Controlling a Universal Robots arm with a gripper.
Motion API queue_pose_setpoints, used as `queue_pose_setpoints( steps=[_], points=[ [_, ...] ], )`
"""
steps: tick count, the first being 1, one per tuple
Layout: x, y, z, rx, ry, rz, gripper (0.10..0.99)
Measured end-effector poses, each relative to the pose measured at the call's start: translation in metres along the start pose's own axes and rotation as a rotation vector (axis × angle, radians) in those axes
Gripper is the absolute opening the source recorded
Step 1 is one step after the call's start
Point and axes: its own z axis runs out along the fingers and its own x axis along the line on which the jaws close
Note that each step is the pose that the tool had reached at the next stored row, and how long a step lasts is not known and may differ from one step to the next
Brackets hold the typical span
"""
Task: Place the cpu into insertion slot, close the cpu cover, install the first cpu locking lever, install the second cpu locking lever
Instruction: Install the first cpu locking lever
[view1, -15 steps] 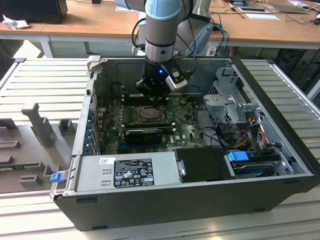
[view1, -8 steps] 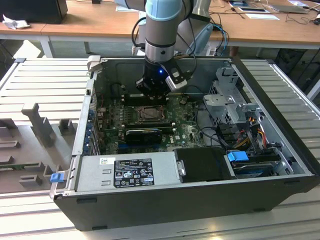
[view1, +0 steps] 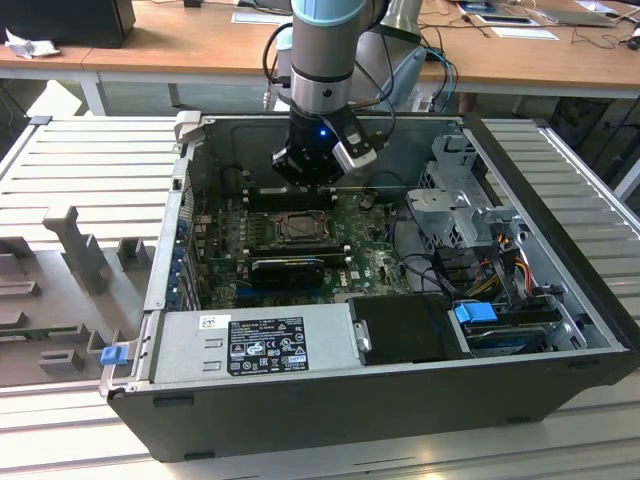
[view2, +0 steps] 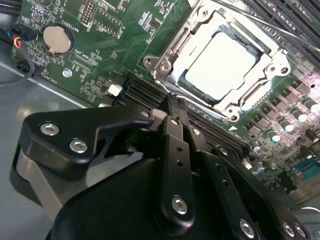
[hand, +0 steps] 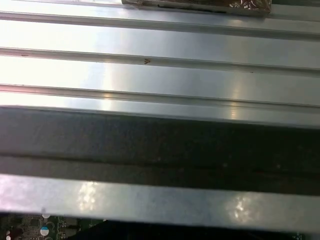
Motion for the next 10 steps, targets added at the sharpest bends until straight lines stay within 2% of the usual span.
queue_pose_setpoints(
  steps=[10],
  points=[
    [0.0002,-0.0033,-0.0002,0.000,0.0000,0.000,0.106]
  ],
)
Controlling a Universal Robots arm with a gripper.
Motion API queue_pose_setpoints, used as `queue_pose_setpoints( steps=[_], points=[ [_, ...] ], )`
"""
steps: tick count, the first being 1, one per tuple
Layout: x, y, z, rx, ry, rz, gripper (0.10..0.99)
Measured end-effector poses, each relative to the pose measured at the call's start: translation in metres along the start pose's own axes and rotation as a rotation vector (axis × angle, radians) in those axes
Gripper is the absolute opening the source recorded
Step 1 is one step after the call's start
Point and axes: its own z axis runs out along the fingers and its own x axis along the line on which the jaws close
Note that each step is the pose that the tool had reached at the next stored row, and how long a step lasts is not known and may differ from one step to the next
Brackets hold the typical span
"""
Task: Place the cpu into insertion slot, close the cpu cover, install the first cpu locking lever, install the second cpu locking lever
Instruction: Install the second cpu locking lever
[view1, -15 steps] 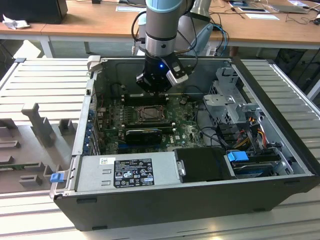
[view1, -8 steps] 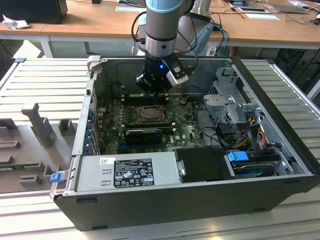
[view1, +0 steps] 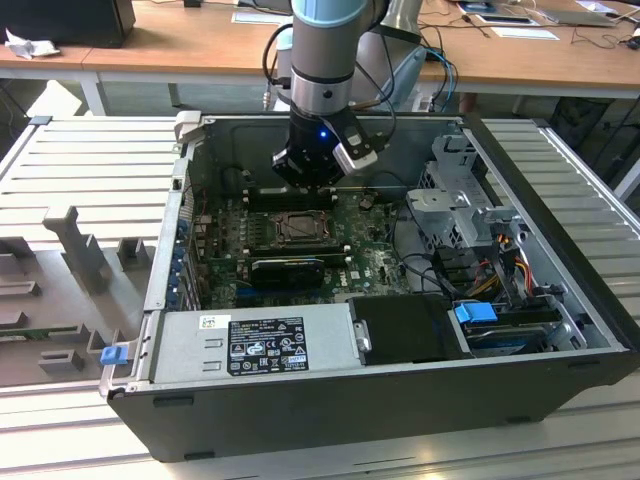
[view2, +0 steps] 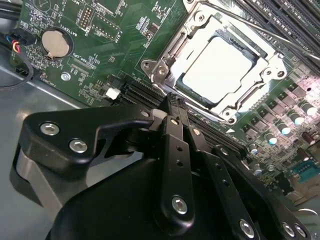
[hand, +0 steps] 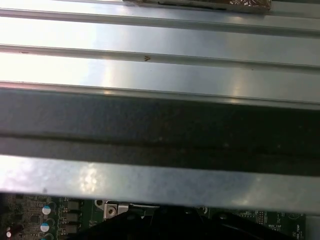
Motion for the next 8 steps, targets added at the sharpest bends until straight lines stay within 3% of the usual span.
queue_pose_setpoints(
  steps=[8],
  points=[
    [0.0002,-0.0033,-0.0002,0.000,0.0000,0.000,0.106]
  ],
)
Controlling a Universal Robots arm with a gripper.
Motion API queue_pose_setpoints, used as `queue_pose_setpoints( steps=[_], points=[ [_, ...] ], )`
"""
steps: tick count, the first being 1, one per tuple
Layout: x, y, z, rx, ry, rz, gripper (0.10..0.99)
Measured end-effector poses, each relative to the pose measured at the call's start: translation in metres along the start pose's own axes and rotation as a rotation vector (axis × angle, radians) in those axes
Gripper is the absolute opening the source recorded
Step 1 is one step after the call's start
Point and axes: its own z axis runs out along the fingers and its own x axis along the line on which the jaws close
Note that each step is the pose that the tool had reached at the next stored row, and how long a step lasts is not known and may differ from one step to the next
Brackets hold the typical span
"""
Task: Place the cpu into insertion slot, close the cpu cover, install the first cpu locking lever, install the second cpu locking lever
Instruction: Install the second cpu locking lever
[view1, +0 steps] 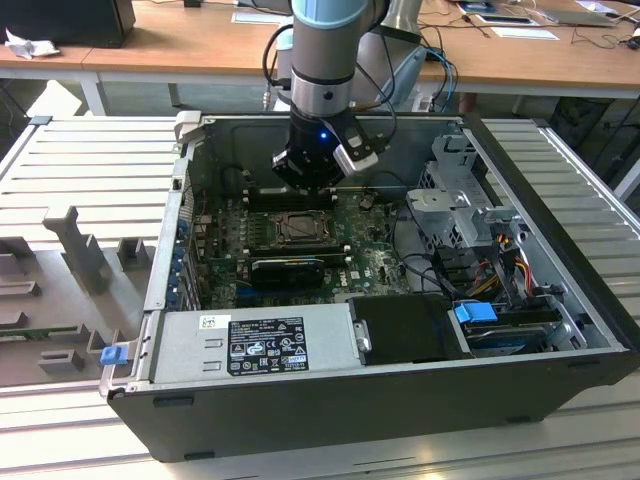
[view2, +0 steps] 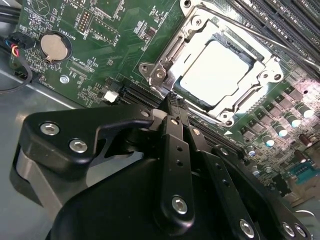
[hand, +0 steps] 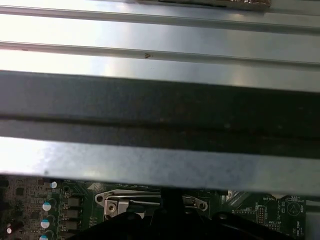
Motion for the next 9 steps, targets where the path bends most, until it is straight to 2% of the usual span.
queue_pose_setpoints(
  steps=[9],
  points=[
    [0.0003,-0.0039,-0.0003,0.000,0.0000,0.000,0.106]
  ],
)
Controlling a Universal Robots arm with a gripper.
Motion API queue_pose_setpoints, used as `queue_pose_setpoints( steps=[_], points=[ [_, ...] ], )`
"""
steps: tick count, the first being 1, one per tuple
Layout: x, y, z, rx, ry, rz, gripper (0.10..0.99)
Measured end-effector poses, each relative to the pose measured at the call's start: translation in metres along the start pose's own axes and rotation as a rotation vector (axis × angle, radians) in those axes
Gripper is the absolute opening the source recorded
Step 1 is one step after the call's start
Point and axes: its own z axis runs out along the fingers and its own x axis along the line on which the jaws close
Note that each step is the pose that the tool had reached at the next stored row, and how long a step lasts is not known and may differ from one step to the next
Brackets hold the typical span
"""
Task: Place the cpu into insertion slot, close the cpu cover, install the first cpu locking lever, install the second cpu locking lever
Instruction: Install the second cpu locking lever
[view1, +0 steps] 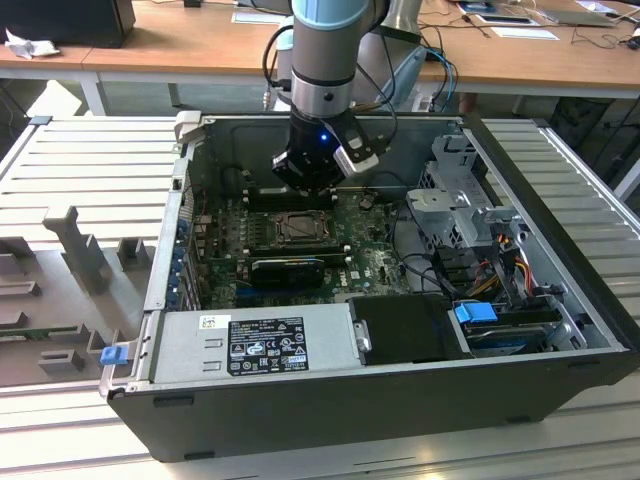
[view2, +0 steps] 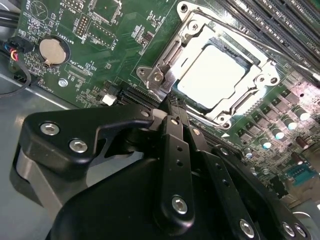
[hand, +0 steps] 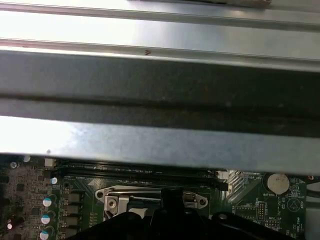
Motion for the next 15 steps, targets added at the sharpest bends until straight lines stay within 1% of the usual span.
queue_pose_setpoints(
  steps=[1,4,5,15],
  points=[
    [0.0001,-0.0003,-0.0008,0.000,0.0001,0.000,0.106],
    [0.0000,0.0003,-0.0129,0.000,-0.0001,0.002,0.106],
    [0.0000,0.0001,-0.0146,0.000,-0.0002,0.002,0.106],
    [0.0007,-0.0119,-0.0153,0.000,-0.0002,0.003,0.106]
  ],
)
